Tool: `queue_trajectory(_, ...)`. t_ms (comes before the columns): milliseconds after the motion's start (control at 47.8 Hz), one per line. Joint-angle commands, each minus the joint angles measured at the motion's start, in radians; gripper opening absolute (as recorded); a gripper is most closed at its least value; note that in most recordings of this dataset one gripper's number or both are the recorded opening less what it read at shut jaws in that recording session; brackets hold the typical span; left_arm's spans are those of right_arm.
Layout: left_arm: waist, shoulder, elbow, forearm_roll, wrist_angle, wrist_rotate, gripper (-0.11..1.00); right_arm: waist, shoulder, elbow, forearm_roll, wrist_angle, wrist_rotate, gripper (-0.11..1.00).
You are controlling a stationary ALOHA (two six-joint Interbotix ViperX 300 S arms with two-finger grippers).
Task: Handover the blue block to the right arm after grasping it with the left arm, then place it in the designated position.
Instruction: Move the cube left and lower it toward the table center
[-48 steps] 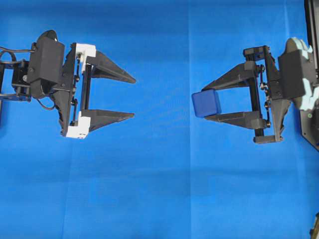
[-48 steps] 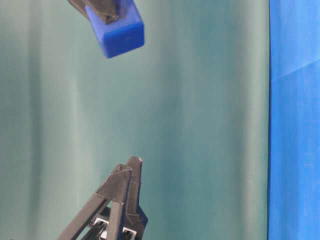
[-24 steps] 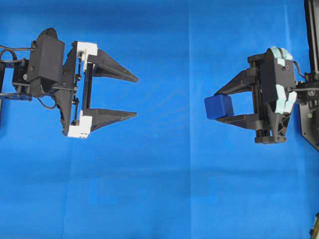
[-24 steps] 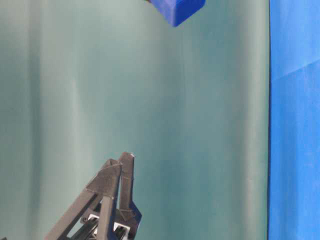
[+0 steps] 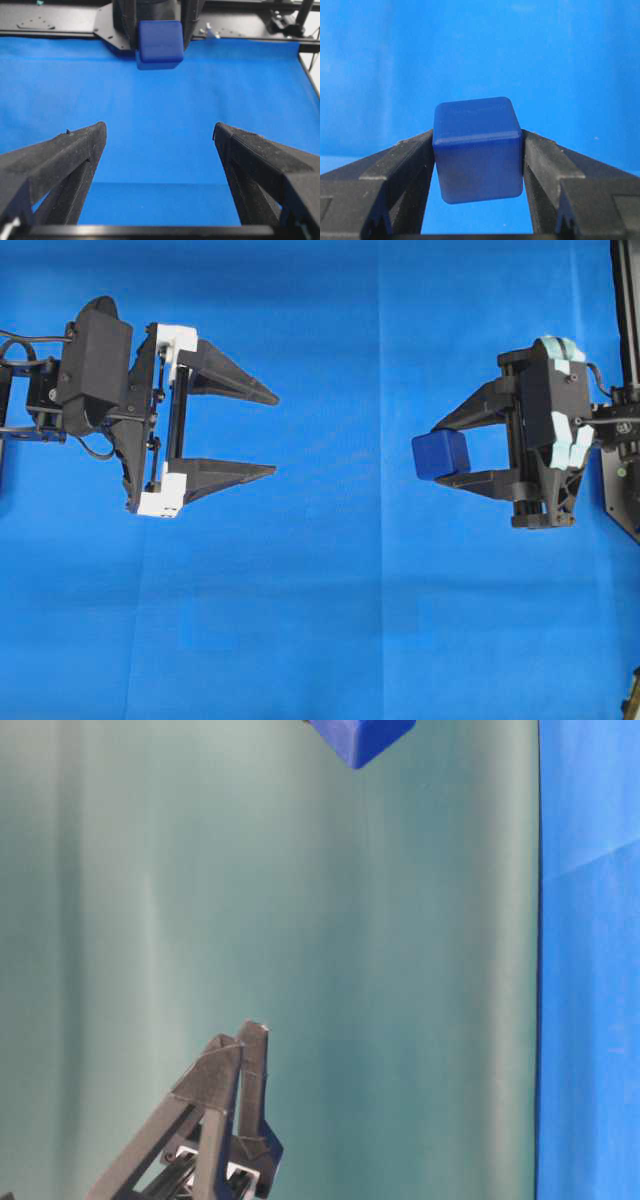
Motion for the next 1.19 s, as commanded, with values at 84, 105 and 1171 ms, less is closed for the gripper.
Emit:
queue_trajectory(84,-0.003,-0.008,-0.021,0.003,-0.009,0.000,0.90,0.002,-0.003,-0.009,-0.002,-0.014,-0.002,0.38)
queue_trajectory(105,-0.003,-0.008,-0.021,0.003,-0.009,0.000,0.90,0.002,-0.003,-0.011,-0.002,-0.014,-0.002,0.38)
queue_trajectory(1171,-0.003,-0.008,-0.023,0.002,-0.008,0.000,0.90,-0.020,0.344,-0.021,-0.003,-0.370,-0.003,0.37)
